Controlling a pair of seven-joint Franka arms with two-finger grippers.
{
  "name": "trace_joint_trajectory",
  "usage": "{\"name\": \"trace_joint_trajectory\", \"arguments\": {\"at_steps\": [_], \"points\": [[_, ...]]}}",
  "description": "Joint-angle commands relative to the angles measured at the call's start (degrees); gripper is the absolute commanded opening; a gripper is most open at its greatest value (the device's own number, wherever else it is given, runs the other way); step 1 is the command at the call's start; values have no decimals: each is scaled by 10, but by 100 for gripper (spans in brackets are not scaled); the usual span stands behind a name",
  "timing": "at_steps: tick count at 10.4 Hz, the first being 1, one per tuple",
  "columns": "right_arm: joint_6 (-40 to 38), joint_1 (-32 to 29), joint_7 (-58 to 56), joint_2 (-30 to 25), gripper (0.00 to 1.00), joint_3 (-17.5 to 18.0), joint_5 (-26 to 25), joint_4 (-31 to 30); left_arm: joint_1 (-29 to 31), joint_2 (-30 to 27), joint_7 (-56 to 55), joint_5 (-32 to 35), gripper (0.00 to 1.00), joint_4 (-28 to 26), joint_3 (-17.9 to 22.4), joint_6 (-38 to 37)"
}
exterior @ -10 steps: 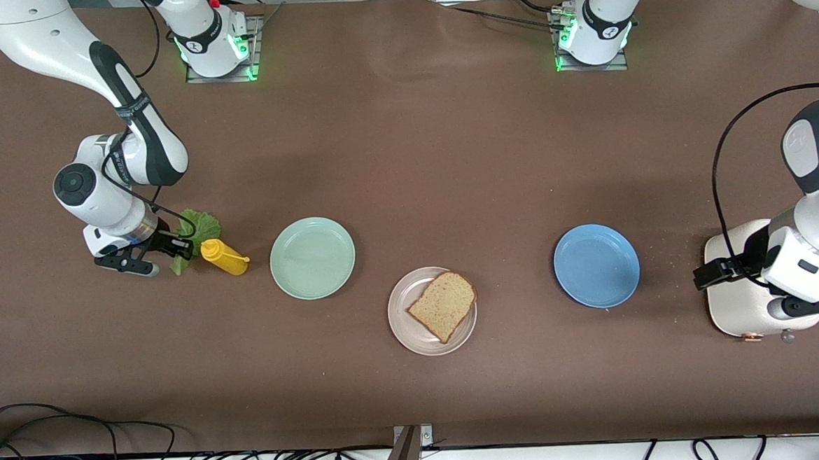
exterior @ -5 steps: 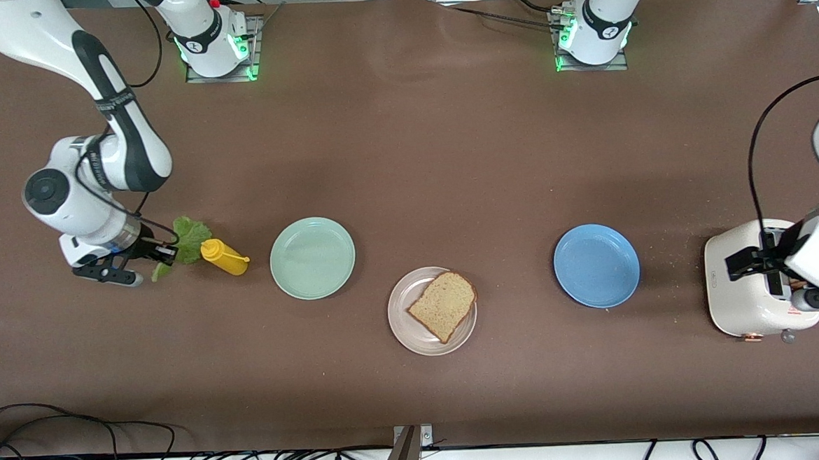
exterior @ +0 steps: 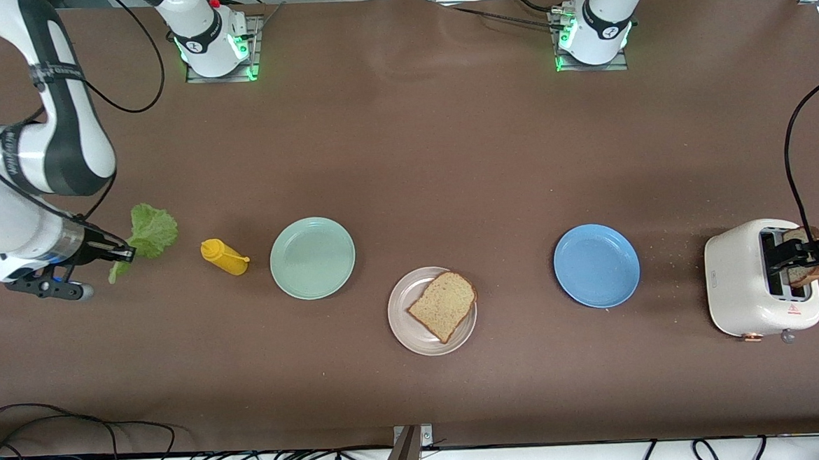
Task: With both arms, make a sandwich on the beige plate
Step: 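Grasp the green lettuce leaf with the right gripper and lift it, then carry the lettuce onto the bread on the beige plate and release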
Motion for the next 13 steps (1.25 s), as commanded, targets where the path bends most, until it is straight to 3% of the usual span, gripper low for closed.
{"name": "trace_joint_trajectory", "arguments": {"at_steps": [1, 3, 7, 10, 13], "points": [[-97, 7, 32, 10, 0, 32, 21, 89, 14, -4, 33, 12, 100, 9, -5, -12], [-91, 13, 109, 10, 0, 58, 81, 93, 22, 0, 44, 13, 100, 15, -4, -11], [25, 119, 343, 45, 0, 71, 82, 93, 65, 22, 121, 13, 100, 15, -3, 20], [227, 192, 549, 121, 0, 72, 84, 101, 89, 41, 160, 13, 100, 15, -3, 37], [329, 267, 698, 233, 0, 69, 78, 192, 102, 66, 169, 13, 98, 13, -3, 45]]}}
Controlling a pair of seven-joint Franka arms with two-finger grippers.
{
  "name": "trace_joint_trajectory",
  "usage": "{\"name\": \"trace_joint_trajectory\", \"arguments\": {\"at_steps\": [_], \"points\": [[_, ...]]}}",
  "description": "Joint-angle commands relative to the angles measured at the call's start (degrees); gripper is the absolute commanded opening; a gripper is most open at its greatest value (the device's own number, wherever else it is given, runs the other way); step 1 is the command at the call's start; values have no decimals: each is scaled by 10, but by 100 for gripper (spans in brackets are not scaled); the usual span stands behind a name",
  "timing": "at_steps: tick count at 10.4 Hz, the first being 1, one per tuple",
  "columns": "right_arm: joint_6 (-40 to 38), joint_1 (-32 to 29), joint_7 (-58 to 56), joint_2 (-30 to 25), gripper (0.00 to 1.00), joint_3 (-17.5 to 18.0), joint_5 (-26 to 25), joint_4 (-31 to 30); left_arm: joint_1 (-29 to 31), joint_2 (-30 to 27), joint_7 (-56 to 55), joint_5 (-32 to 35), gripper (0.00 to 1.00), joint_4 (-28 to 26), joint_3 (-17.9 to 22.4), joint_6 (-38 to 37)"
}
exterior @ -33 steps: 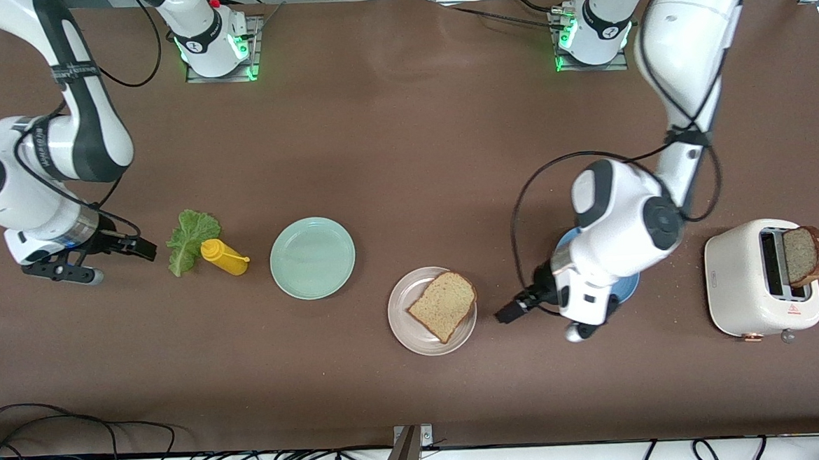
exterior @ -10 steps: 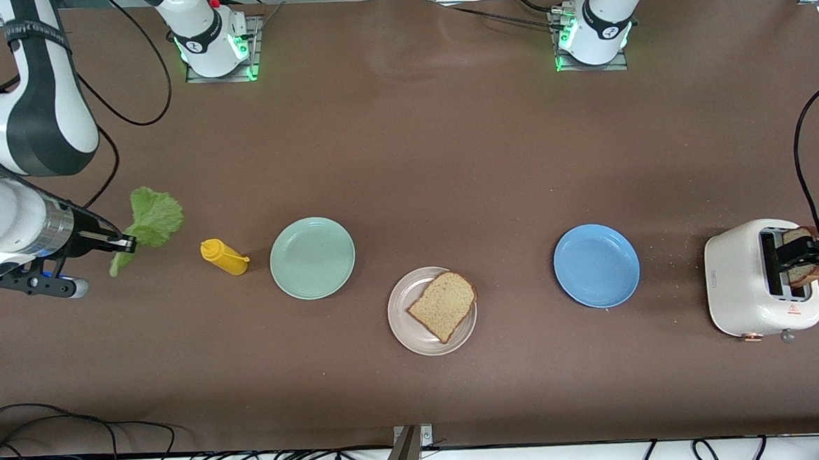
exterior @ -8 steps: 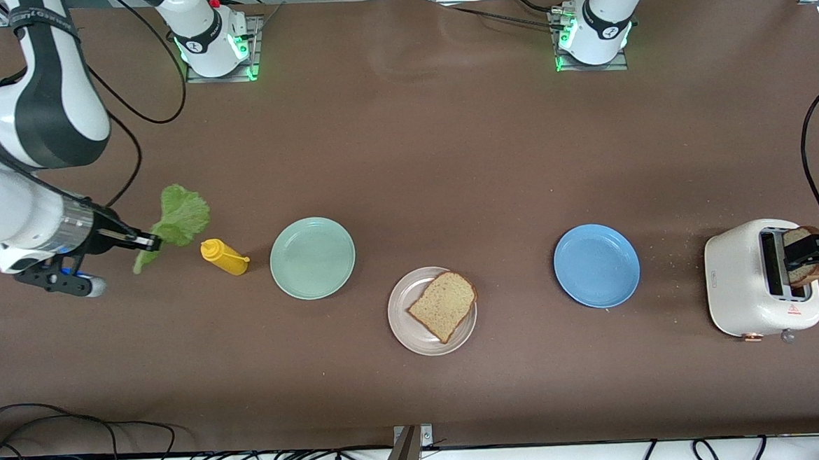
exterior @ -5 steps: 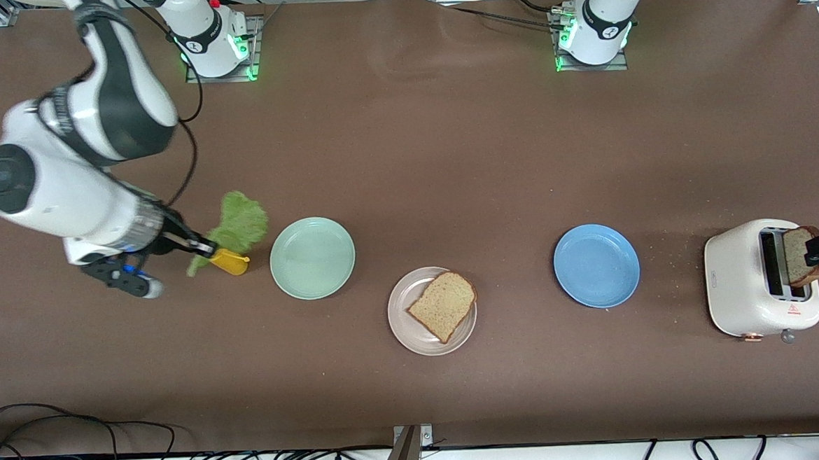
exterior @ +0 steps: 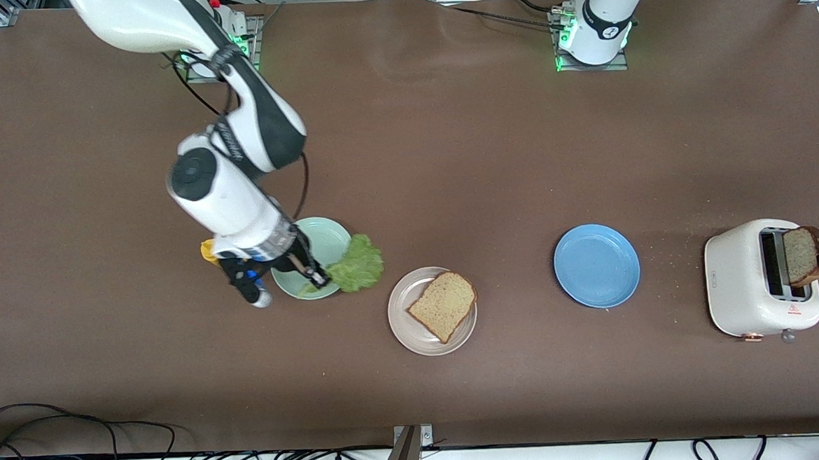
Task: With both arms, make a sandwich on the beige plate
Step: 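Carry the lettuce onto the bread on the beige plate and release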
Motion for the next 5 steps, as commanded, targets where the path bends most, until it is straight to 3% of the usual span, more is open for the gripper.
{"name": "trace_joint_trajectory", "arguments": {"at_steps": [1, 3, 5], "points": [[86, 45, 75, 92, 0, -9, -1, 86, 9, 30, 13, 12, 98, 10, -6, 6], [210, 63, 80, 144, 0, -9, 0, 87, 5, 42, 12, 14, 84, 3, -7, 9], [307, 77, 79, 186, 0, -9, 0, 90, 9, 43, 12, 17, 59, 3, -7, 9]]}}
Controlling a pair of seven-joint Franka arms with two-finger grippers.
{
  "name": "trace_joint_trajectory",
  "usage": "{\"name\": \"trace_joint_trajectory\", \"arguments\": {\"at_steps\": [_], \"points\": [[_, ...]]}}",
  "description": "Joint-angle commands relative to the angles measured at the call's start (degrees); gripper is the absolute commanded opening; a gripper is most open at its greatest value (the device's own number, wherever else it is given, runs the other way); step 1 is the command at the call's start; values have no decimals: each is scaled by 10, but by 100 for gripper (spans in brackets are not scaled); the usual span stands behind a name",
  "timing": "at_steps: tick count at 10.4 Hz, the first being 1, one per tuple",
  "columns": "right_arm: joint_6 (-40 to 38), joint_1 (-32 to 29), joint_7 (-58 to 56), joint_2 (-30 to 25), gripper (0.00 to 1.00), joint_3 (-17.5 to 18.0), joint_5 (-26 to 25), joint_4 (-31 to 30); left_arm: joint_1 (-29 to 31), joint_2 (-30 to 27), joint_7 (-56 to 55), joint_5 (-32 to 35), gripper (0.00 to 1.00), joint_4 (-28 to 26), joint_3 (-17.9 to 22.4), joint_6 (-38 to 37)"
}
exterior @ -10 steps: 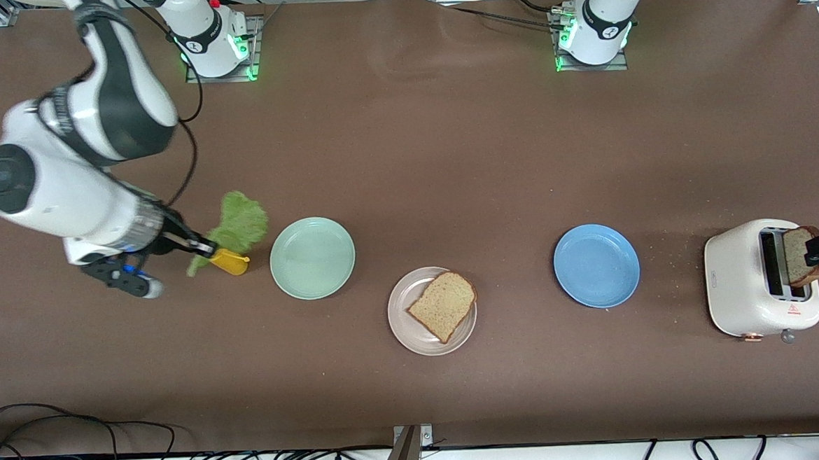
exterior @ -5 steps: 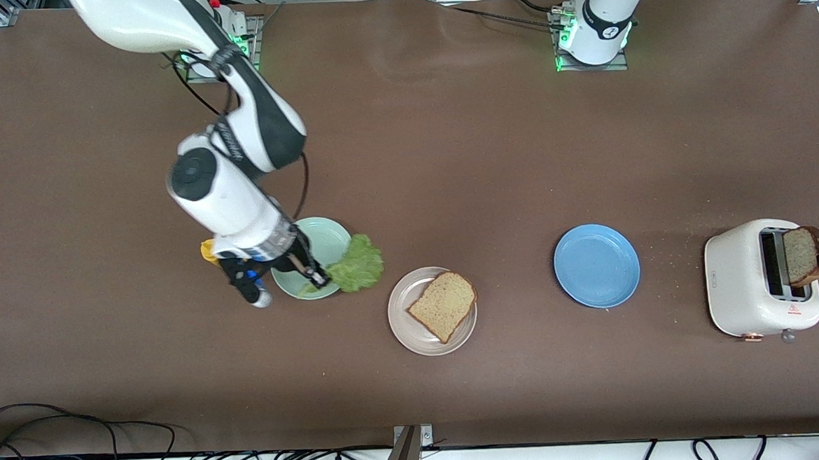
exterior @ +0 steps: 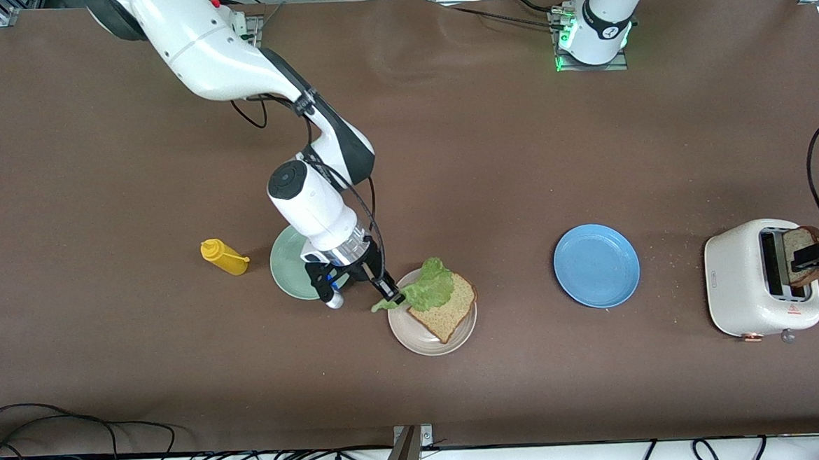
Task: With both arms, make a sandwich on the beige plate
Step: 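Carry the lettuce onto the bread on the beige plate and release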
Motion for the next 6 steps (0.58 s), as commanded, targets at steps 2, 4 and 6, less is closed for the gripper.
{"name": "trace_joint_trajectory", "arguments": {"at_steps": [2, 4, 6], "points": [[61, 19, 10, 47, 99, -6, -1, 37, 5, -3, 8, 18, 6, 3, -4, 1], [56, 28, 3, 41, 100, -20, -7, 35, 5, -8, 8, 18, 0, 3, -4, -2], [43, 29, 0, 27, 100, -32, -12, 32, 4, -12, 8, 18, 0, 3, -5, -6]]}}
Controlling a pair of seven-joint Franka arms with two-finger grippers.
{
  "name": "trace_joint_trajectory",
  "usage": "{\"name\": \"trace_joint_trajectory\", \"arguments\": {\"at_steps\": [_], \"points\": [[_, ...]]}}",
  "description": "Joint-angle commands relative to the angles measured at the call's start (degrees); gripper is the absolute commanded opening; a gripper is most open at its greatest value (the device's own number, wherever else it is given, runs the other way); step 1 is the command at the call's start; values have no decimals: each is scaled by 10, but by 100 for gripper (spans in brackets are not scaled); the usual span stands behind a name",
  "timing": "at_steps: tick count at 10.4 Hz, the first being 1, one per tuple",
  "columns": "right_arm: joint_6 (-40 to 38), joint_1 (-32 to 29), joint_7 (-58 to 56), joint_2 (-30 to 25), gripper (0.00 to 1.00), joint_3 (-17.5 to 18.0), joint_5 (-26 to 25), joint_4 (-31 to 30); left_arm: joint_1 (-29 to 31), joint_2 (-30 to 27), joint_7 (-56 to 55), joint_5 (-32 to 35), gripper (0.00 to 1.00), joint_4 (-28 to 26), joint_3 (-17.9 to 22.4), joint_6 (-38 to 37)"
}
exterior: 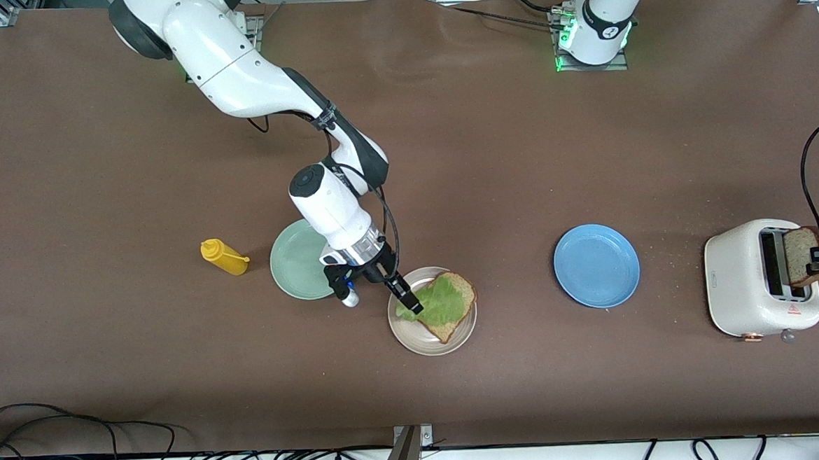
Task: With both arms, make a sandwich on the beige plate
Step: 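Carry the lettuce onto the bread on the beige plate and release, then move the right gripper to the mustard while the left gripper grasps bread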
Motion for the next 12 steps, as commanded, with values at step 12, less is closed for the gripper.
{"name": "trace_joint_trajectory", "arguments": {"at_steps": [12], "points": [[-673, -77, -546, -269, 100, -72, -113, -18, -4, -82, -1, -18, 0, 4, -35, -32]]}}
